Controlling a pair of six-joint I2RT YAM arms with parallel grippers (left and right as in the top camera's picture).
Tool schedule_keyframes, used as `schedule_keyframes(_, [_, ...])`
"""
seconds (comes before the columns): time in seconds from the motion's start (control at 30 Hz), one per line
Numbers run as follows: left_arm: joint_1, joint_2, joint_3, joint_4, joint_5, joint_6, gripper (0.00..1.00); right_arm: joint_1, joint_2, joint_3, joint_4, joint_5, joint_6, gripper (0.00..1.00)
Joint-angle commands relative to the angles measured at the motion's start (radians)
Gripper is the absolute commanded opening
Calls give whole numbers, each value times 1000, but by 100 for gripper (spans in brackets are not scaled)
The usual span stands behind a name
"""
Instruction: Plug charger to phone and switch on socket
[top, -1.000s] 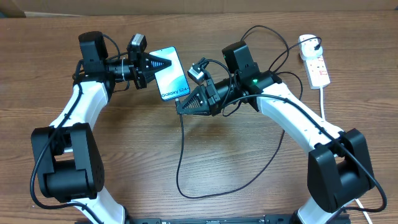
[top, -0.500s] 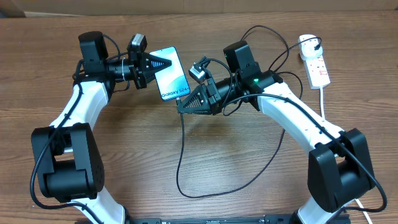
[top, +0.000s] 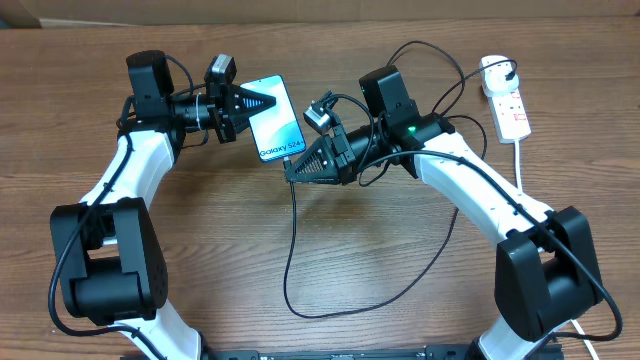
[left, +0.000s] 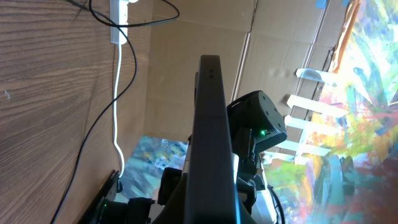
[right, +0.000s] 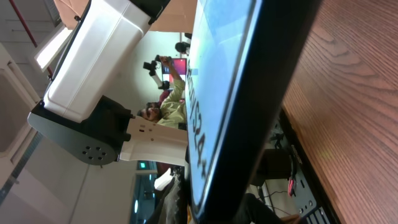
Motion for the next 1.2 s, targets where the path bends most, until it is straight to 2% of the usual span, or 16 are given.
schedule_keyframes(0.0, [2,-4,26,4,39,-14,4,-6,4,-1,2,3,1,4])
schedule_keyframes(1.17, [-26,-4,26,5,39,-13,4,-21,4,-1,2,8,17,4])
